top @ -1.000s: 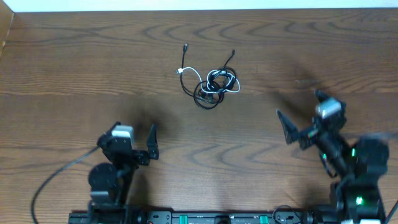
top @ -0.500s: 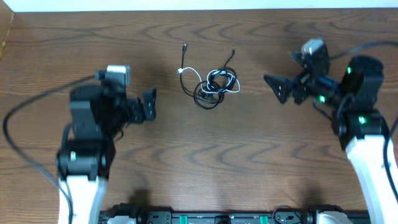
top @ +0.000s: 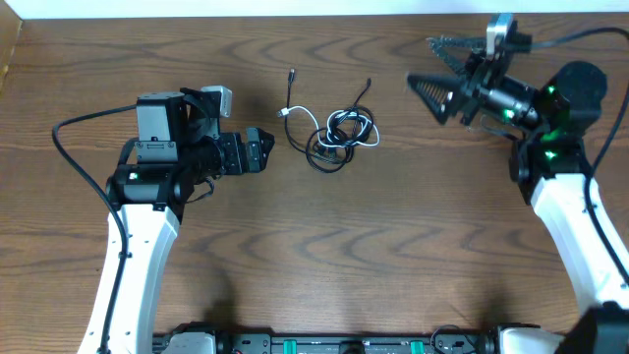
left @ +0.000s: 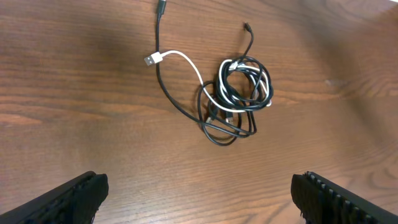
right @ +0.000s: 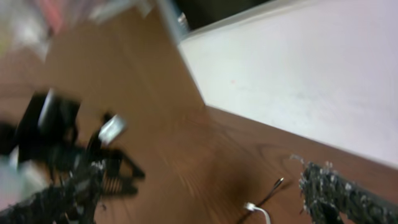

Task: Untangle cables
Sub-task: 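Raise both arms and move the grippers toward the cable bundle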

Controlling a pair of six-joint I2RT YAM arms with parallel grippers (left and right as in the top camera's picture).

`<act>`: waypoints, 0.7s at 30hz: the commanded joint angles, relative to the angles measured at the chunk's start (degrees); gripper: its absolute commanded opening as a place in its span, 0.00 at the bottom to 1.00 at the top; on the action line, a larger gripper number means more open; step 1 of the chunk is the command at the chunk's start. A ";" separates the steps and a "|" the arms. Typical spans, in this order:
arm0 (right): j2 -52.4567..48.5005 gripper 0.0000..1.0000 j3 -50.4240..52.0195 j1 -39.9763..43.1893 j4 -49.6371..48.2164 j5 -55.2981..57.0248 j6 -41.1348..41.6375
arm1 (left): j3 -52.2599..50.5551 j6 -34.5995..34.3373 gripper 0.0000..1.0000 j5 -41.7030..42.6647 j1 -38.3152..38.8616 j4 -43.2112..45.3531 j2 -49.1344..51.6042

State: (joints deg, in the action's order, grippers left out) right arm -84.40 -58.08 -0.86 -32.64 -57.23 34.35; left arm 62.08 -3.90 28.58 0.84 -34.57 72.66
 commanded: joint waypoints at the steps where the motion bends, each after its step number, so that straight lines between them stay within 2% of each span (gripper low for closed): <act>1: -3.21 0.99 -0.61 0.35 -2.56 5.16 13.73 | 0.94 -1.57 1.00 1.46 -0.28 -0.11 -0.28; 6: -6.86 0.95 -0.61 0.44 -9.25 4.31 17.81 | 0.94 -1.57 1.00 2.19 -0.28 -0.09 -0.55; 7: -7.65 0.82 -0.61 0.46 -11.30 3.78 18.51 | 0.94 -1.57 1.00 2.10 -0.28 -0.11 -0.55; 8: -7.91 0.58 -0.61 0.44 -12.11 3.56 18.62 | 0.94 -1.57 1.00 2.10 -0.28 -0.11 -0.55; 9: -8.28 0.22 -0.61 0.44 -13.20 3.04 18.60 | 0.94 -1.55 1.00 2.10 -0.28 -0.11 -0.55; 10: -8.50 0.01 -0.61 0.44 -14.10 2.49 18.69 | 0.94 -1.55 1.00 2.10 -0.28 -0.11 -0.55; 15: -8.57 0.02 -0.61 0.44 -19.32 -0.76 18.80 | 0.94 -1.55 1.00 2.08 -0.28 -0.09 -0.55; 16: -8.57 0.12 -0.61 0.44 -20.37 -1.31 18.82 | 0.94 -1.55 1.00 2.08 -0.28 -0.09 -0.55; 17: -8.57 0.28 -0.61 0.44 -20.87 -1.46 18.84 | 0.94 -1.55 1.00 2.08 -0.28 -0.09 -0.55; 18: -8.57 0.56 -0.61 0.44 -21.00 -1.44 18.88 | 0.94 -1.57 1.00 2.08 -0.28 -0.09 -0.55; 19: -8.57 0.77 -0.61 0.44 -20.92 -1.42 19.02 | 0.94 -1.55 1.00 2.08 -0.28 -0.09 -0.55; 21: -8.57 0.95 -0.61 0.46 -20.87 -1.44 18.99 | 0.94 -1.55 1.00 2.08 -0.28 -0.07 -0.55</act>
State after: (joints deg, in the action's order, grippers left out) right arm -92.95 -58.06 -0.58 -53.39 -57.71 52.80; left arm 62.08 -4.93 29.91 0.84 -34.54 72.64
